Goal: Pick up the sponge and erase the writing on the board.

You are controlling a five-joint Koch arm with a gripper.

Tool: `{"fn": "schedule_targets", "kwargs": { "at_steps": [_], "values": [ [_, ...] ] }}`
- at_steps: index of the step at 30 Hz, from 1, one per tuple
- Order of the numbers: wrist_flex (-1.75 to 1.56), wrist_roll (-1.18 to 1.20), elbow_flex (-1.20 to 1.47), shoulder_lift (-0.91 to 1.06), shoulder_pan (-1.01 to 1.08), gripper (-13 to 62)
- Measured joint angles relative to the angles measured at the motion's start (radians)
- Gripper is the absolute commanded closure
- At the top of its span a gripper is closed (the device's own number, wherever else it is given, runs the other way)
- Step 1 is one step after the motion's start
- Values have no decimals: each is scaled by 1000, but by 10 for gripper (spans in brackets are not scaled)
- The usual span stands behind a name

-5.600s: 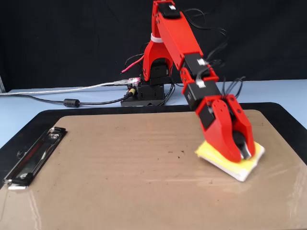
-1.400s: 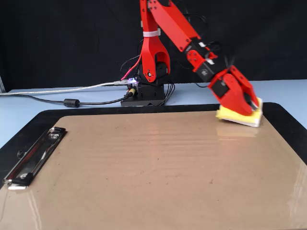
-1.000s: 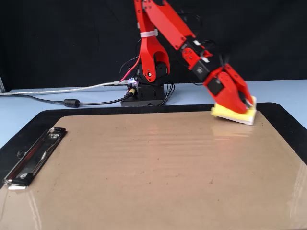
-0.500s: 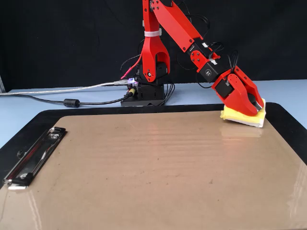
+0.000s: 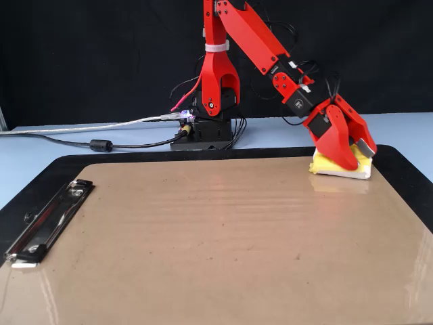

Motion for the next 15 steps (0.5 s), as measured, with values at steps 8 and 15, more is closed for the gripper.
{"fn": "schedule_targets", "kwargs": {
  "at_steps": [8, 15],
  "values": [
    [18, -5, -29, 49, 5, 145],
    [18, -8, -91, 137, 17, 152]
  ]
}}
